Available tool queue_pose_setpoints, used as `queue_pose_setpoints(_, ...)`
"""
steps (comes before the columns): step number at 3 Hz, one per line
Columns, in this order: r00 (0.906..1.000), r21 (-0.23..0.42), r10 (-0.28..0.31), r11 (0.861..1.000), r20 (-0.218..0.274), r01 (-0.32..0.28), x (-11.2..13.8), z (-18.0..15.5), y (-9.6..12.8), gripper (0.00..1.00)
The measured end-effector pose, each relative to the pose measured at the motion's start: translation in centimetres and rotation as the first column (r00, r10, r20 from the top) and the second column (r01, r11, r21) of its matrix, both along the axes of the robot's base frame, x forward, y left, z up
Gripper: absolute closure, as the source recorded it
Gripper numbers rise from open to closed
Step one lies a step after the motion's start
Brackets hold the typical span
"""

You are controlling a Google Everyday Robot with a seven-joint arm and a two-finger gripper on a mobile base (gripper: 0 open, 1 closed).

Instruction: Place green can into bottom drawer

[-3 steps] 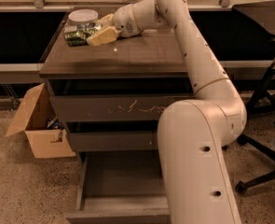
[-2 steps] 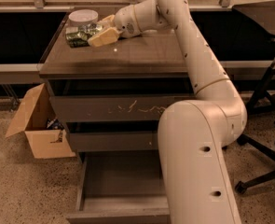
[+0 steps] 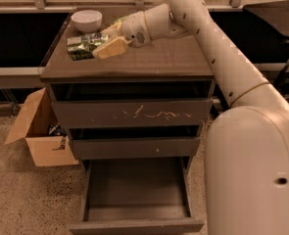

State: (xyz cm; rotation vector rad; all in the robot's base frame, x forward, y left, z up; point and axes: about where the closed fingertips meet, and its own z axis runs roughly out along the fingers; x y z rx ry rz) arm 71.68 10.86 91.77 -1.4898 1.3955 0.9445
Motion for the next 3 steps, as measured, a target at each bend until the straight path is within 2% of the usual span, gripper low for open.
queue_pose_setpoints(1, 0.9985, -0.063, -0.030, 0.997, 0.046, 0.033, -5.1, 1.8, -0.7, 1.00)
queue_pose_setpoints(2, 0.9990, -0.154, -0.044, 0.987, -0.001, 0.043, -9.2, -1.2, -0.6, 1.00)
queue_pose_setpoints(3, 0.9978, -0.204, -0.005, 0.979, -0.066, -0.009, -11.5, -5.2, 0.3, 1.00)
